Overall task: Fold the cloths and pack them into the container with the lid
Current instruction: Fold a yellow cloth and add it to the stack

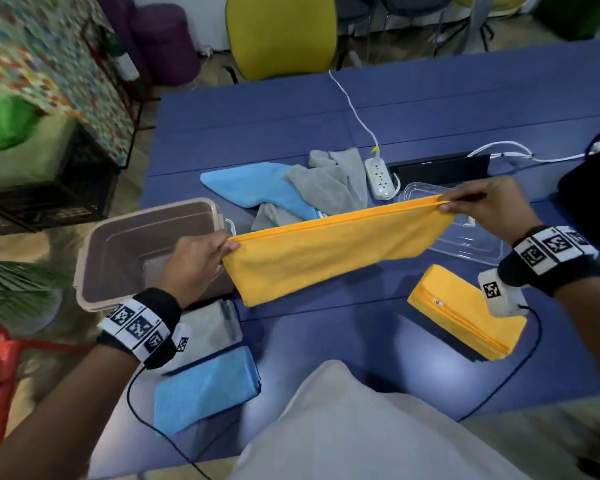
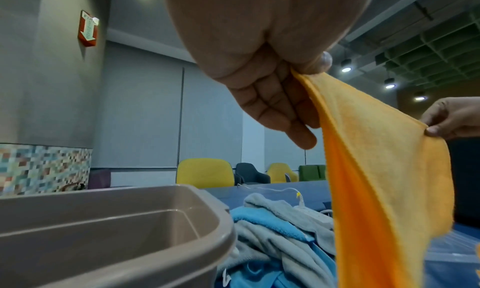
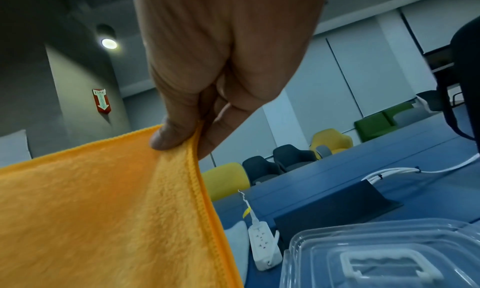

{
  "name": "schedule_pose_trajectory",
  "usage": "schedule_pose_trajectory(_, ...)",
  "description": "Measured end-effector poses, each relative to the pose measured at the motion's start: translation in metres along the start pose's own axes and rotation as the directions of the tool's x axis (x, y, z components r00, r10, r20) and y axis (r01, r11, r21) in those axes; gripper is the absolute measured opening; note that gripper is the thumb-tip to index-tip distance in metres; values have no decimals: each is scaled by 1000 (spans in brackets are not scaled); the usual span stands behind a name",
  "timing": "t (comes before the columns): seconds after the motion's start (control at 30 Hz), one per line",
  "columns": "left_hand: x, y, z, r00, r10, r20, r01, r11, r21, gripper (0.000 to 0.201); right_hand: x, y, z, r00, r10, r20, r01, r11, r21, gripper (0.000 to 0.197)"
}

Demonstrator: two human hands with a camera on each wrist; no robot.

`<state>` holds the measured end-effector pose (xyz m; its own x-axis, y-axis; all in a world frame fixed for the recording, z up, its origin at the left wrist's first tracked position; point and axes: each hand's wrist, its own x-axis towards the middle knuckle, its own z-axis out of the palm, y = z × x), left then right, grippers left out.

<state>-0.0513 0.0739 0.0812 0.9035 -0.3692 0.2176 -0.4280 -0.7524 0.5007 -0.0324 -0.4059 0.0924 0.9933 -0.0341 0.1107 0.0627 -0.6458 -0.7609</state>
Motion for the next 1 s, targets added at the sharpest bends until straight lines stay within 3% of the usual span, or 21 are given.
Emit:
schedule_pose_trajectory(0.13,5,2,-8,995,-20,-102,8,993,-116,33,5,-9,1,1000,11,-8,-10,987,160,21)
schedule_pose_trajectory(0.23,28,-3,9,953,-293,-82,272,941,-204,10,20,-6,24,978,183,-100,-152,955,255,28)
schedule_pose_trajectory(0.27,37,-1,18,921,-386,-48,363,897,-254,8,23,-4,35,961,247,-122,-208,941,265,29)
schedule_pose_trajectory(0.33,51,9,37,887,-462,-2,435,836,-335,17,27,-3,57,938,312,-150,-276,935,221,24)
schedule_pose_trajectory(0.47,66,39,64,894,-448,-10,397,803,-445,17,14,-42,97,955,278,-107,-246,938,245,11)
schedule_pose_trajectory(0.57,74,67,75,893,-444,-69,357,794,-493,13,0,-79,128,975,214,-56,-187,933,308,14)
schedule_pose_trajectory(0.67,78,86,83,916,-396,-72,322,829,-457,17,-10,-103,154,982,190,2,-174,894,413,16)
schedule_pose_trajectory(0.83,70,95,78,937,-347,-39,307,872,-382,18,-18,-118,165,962,262,72,-257,789,558,13)
schedule_pose_trajectory(1.0,54,95,66,984,-175,20,175,965,-197,18,-26,-117,163,937,294,187,-344,688,639,16)
